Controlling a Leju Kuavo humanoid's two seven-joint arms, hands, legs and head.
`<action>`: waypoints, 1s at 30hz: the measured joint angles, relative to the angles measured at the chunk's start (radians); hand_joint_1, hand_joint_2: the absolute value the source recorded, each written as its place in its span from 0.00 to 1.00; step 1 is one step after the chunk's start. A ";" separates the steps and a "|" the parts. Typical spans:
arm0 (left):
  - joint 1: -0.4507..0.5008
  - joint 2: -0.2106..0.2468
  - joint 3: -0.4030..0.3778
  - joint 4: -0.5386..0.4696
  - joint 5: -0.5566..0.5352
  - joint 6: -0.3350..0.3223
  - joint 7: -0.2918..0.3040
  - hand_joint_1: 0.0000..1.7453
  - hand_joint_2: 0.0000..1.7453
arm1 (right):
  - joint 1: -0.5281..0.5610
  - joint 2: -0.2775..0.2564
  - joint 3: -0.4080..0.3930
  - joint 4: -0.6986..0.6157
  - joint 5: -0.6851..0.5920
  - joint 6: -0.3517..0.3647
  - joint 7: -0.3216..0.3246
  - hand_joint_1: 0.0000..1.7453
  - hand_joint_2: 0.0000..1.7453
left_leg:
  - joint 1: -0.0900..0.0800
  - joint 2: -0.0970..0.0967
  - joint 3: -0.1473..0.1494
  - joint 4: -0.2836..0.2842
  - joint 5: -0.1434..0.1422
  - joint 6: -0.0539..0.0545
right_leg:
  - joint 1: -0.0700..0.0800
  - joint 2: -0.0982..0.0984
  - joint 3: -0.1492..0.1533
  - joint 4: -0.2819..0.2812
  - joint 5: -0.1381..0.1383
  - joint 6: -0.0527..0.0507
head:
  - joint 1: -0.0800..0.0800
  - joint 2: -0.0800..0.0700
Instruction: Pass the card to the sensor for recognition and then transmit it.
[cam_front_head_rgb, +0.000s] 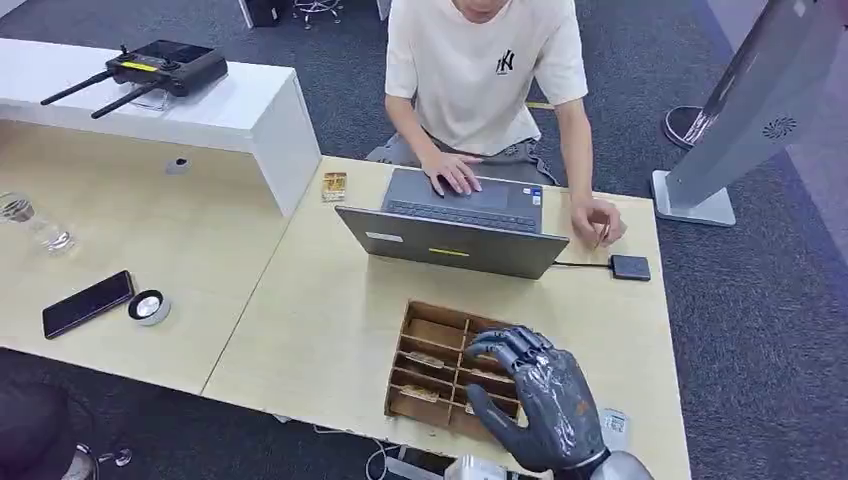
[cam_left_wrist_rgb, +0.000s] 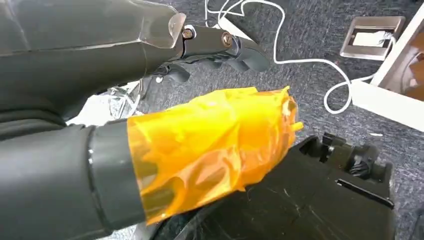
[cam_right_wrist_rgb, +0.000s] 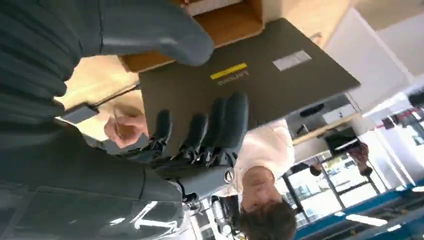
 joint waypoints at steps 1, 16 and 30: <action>0.000 -0.002 0.000 0.001 0.003 0.000 0.000 0.00 0.00 | -0.010 -0.002 0.013 0.016 0.023 -0.006 0.016 0.72 1.00 | 0.000 0.000 0.000 0.000 0.000 0.000 | 0.000 0.000 0.000 0.000 0.000 0.000 | 0.000 0.000; -0.003 0.015 0.000 -0.056 0.005 -0.111 0.108 0.00 0.00 | -0.067 -0.006 0.085 0.142 0.139 -0.006 0.131 0.50 1.00 | 0.000 0.000 0.000 0.000 0.000 0.000 | 0.000 0.000 0.000 0.000 0.000 0.000 | 0.000 0.000; -0.002 0.022 0.013 -0.071 -0.015 -0.120 0.106 0.00 0.00 | -0.081 -0.006 0.094 0.166 0.209 0.009 0.182 0.63 1.00 | 0.000 0.000 0.000 0.000 0.000 0.000 | 0.000 0.000 0.000 0.000 0.000 0.000 | 0.000 0.000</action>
